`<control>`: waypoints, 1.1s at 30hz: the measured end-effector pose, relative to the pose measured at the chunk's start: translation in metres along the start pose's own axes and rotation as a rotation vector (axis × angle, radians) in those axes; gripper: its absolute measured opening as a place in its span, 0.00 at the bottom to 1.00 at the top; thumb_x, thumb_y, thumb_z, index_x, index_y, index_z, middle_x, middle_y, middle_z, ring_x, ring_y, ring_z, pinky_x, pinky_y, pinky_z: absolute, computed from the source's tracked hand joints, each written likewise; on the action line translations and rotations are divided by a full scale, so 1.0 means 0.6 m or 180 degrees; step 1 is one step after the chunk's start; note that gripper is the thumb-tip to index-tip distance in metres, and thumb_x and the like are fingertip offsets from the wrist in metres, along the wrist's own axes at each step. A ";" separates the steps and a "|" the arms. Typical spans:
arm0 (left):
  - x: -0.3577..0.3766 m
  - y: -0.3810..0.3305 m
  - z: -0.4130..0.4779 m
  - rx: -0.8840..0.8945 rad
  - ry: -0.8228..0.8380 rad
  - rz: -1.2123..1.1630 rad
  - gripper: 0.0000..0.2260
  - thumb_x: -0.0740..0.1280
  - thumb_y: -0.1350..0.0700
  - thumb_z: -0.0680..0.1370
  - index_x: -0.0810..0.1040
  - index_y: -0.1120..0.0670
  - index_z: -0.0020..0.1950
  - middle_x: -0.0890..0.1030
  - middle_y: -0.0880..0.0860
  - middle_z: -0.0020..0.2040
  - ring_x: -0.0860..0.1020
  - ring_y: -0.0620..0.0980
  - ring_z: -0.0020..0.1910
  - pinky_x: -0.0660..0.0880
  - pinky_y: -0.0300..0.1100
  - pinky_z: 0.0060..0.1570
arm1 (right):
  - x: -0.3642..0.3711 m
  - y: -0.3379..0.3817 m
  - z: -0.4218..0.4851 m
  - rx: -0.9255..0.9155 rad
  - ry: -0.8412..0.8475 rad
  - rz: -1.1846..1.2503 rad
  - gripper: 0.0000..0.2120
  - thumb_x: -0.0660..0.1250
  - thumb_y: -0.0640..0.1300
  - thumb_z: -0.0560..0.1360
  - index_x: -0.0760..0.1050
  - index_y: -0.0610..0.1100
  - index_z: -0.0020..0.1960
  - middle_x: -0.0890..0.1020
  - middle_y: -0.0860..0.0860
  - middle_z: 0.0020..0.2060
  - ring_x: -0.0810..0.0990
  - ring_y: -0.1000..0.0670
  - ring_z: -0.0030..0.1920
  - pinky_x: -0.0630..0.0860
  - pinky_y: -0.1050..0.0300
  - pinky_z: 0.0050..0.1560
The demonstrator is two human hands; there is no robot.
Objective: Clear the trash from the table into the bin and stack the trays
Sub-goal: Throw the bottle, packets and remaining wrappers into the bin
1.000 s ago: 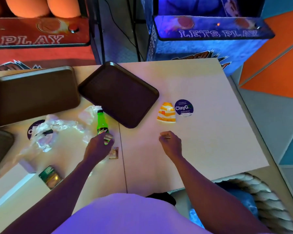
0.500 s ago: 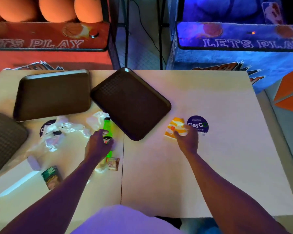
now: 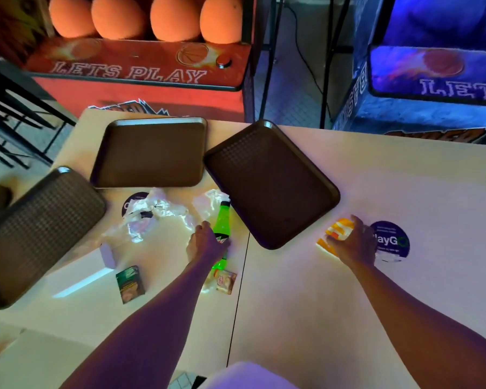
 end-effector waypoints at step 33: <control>-0.107 -0.055 -0.086 0.2072 0.0026 -0.0722 0.27 0.81 0.45 0.65 0.75 0.49 0.58 0.83 0.52 0.53 0.81 0.58 0.53 0.74 0.47 0.44 | -0.006 -0.016 -0.430 0.1266 -0.1043 0.2169 0.19 0.75 0.43 0.75 0.80 0.47 0.65 0.84 0.43 0.59 0.82 0.42 0.60 0.78 0.45 0.63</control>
Point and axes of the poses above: each hand's wrist, its own z-axis towards the middle knuckle, its own x-axis out of the palm, y = z × x, the point moved 7 cm from there along z, towards the middle knuckle
